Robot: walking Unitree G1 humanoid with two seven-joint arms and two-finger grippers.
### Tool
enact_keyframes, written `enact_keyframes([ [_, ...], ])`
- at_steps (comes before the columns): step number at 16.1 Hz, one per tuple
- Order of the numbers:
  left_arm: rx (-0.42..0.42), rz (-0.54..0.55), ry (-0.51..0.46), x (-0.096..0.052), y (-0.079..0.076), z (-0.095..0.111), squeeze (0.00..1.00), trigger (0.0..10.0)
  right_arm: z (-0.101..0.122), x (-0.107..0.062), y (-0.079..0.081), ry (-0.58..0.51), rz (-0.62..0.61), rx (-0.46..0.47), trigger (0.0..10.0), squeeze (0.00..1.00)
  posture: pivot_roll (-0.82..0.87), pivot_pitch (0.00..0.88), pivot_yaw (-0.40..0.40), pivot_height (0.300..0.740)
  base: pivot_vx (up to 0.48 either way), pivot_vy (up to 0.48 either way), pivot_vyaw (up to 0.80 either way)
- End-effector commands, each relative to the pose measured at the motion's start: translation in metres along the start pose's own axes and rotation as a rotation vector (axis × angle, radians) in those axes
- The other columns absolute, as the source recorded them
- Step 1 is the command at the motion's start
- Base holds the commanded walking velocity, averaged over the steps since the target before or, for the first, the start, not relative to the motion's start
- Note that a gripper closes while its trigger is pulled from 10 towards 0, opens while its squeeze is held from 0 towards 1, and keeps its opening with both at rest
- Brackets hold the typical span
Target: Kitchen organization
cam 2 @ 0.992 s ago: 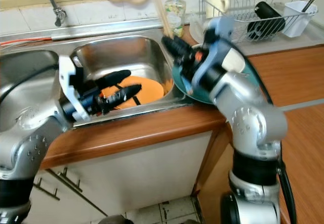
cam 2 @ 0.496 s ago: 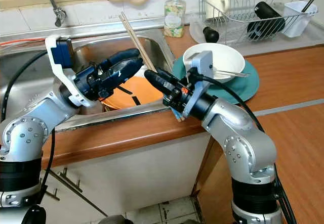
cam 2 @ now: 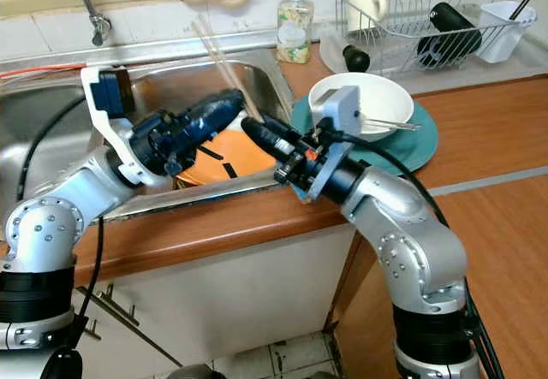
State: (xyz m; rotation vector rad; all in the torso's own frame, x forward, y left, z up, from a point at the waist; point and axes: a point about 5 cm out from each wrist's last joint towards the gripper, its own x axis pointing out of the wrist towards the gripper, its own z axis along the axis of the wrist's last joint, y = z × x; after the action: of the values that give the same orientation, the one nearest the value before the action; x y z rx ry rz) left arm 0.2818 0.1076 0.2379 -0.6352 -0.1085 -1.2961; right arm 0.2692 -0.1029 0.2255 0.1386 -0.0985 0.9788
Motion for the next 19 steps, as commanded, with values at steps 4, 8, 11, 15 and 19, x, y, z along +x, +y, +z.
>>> enact_keyframes([
  [4, 0.000, 0.032, 0.021, 0.0017, 0.0024, -0.0045, 0.00, 10.0, 0.0035, 0.0015, 0.0005, 0.000, 0.004, -0.040, 0.0, 0.00, -0.04, 0.000, 0.085, 0.740, 0.000, 0.000, 0.00],
  [8, -0.053, -0.003, -0.002, 0.0018, 0.0012, -0.0062, 1.00, 10.0, 0.0037, -0.0004, 0.0034, 0.025, -0.010, -0.061, 0.0, 0.00, -0.05, 0.000, 0.102, 0.740, 0.000, 0.000, 0.00],
  [11, -0.081, -0.018, -0.008, 0.0000, -0.0013, -0.0060, 0.00, 0.0, 0.0020, -0.0010, 0.0042, 0.030, -0.021, -0.059, 0.0, 0.00, -0.04, 0.000, 0.114, 0.740, 0.000, 0.000, 0.00],
  [15, -0.085, -0.006, -0.016, -0.0012, -0.0013, -0.0076, 0.00, 0.0, 0.0024, -0.0007, 0.0036, 0.037, -0.038, -0.063, 0.0, 0.00, -0.05, 0.000, 0.117, 0.740, 0.000, 0.000, 0.00],
  [19, -0.078, 0.023, -0.012, -0.0016, 0.0010, -0.0090, 0.00, 0.0, 0.0017, -0.0007, 0.0024, 0.046, -0.055, -0.068, 0.0, 0.00, -0.04, 0.000, 0.118, 0.740, 0.000, 0.000, 0.00],
])
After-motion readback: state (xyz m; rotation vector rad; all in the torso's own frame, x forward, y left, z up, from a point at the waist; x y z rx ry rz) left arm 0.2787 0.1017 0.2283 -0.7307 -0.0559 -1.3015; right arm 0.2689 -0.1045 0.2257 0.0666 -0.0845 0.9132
